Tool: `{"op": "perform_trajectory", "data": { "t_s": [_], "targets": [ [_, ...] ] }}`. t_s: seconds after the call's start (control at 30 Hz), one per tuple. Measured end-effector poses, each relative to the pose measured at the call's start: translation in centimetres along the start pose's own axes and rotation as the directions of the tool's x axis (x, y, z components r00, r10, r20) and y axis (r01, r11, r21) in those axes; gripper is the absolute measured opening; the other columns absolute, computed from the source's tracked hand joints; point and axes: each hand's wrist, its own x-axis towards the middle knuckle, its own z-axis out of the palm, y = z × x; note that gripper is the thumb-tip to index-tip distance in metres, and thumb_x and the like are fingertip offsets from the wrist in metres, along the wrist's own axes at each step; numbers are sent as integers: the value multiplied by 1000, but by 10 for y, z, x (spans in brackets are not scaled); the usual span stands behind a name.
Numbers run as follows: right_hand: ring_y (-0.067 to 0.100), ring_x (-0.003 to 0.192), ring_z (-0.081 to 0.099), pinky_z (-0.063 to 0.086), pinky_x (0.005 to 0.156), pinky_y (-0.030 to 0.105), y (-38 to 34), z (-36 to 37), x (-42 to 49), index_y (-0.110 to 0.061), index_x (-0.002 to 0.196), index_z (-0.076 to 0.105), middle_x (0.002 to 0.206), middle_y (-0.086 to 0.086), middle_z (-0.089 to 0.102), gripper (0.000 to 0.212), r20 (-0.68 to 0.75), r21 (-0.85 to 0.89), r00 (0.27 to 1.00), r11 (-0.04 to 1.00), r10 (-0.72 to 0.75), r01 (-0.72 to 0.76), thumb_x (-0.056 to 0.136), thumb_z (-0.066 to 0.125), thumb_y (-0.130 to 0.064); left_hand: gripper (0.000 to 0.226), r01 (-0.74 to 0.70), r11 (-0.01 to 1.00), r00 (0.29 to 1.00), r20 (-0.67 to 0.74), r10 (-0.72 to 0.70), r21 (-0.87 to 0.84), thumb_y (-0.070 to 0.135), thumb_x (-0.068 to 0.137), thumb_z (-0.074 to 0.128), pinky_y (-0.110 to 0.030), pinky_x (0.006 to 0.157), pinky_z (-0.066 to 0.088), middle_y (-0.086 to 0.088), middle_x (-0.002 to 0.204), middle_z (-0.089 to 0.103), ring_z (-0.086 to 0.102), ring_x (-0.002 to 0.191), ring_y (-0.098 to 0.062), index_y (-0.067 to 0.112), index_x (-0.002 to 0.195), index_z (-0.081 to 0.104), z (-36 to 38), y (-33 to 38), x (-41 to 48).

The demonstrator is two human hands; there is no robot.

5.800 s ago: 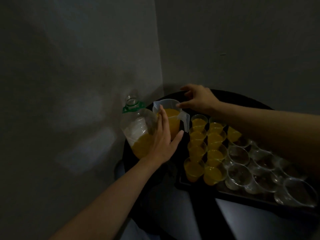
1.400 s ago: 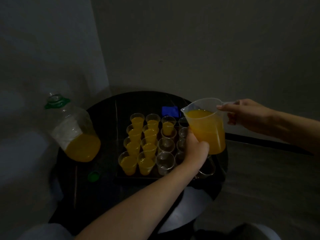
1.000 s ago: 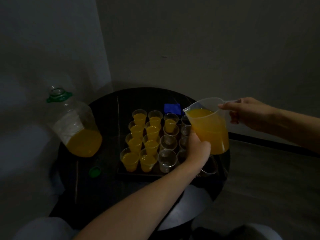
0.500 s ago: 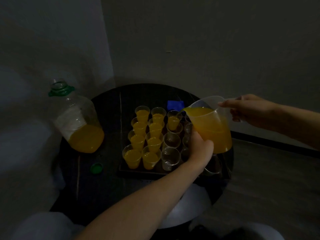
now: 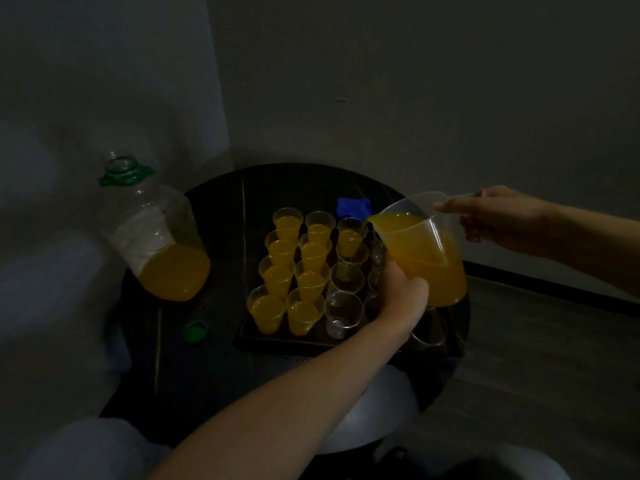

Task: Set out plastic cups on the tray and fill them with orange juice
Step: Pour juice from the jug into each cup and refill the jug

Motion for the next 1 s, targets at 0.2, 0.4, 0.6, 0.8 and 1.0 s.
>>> {"op": "perform_trajectory", "data": {
  "t_s": [0.2,0.4,0.6,0.8,1.0],
  "targets": [
    [19,69,45,39,65,33,1,1,3,-9,104,66,77,10,50,34,-2,12,1000,1000,20,-20,89,68,-40,76,21,1000,1000,14,-21,-1,-1,73,53,-56,110,42,-10,133,54,53,125,-29,28,141,42,0,-3,1],
    [19,68,45,39,66,33,2,-1,4,-10,105,67,76,10,49,34,3,13,999,999,33,-33,90,67,-41,57,23,1000,999,32,-22,-17,-9,80,51,-51,108,45,-9,122,57,57,113,-24,21,129,48,0,4,-6],
    [17,65,44,37,64,32,3,-3,6,-10,104,67,73,7,49,34,20,14,999,999,40,-41,89,68,-40,60,43,998,998,42,-41,-39,-9,82,51,-51,108,44,-5,120,56,56,115,-23,23,132,47,0,4,-7],
    [18,67,45,39,65,32,1,-3,8,-8,103,67,76,8,50,32,13,18,999,999,33,-34,90,68,-38,59,45,997,998,34,-43,-55,-8,81,51,-50,109,44,-6,122,57,56,115,-22,20,132,47,1,5,-7],
    [17,66,44,38,65,32,1,-5,11,-6,105,67,74,7,48,35,20,26,999,999,43,-44,89,68,-38,59,43,997,999,29,-41,-60,-9,80,51,-50,109,44,-6,122,57,56,115,-23,22,131,48,3,6,-7]
  ]
}}
